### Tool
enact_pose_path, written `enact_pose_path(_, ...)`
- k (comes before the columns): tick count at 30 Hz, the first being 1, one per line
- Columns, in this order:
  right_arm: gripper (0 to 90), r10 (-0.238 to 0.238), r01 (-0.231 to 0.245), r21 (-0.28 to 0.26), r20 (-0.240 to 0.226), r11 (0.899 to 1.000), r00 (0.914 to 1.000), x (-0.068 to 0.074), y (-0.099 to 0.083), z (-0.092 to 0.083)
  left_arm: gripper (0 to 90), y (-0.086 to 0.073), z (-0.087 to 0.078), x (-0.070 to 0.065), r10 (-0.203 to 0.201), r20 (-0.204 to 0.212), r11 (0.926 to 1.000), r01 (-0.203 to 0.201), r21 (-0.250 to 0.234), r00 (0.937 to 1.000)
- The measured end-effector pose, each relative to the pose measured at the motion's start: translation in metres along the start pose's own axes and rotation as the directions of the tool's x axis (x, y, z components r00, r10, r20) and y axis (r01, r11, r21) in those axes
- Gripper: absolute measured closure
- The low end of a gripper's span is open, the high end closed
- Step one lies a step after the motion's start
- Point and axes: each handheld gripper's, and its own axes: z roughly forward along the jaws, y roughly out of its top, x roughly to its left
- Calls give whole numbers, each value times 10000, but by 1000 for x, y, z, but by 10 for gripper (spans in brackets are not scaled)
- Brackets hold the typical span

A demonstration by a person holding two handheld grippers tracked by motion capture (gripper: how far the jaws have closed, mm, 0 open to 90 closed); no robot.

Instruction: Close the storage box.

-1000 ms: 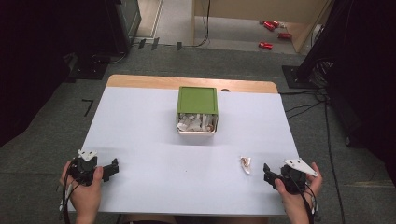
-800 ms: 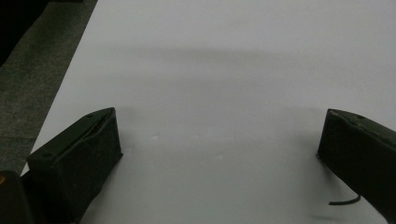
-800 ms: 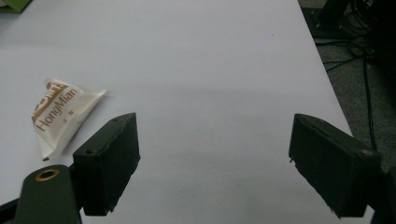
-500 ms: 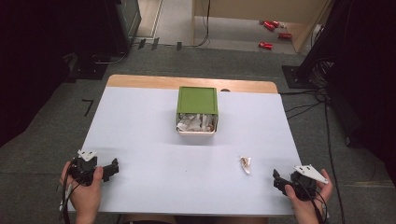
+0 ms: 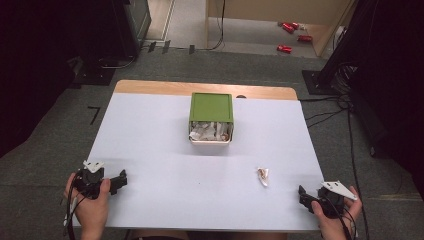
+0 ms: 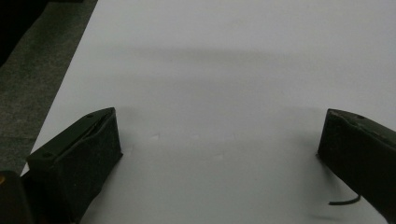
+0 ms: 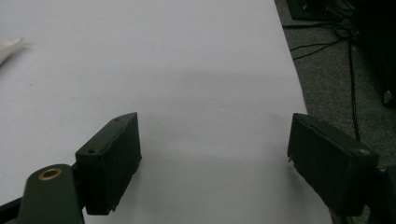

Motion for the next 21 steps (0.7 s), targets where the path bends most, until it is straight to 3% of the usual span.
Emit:
enact_pose_path(6,169,87,-89,-225,-76,9997,9999,-1,-4,1,0,0,0,0,-4,-3,10000,4,-5,10000)
enact_pose_path(11,154,161,-172,-848,-139,9962,9998,-2,-12,3,0,0,0,0,-7,-4,10000,7,-1,10000)
enact_pose_path(21,133,38,-49,-980,-114,9952,9999,-2,-14,3,0,0,0,0,-22,14,10000,22,9,10000)
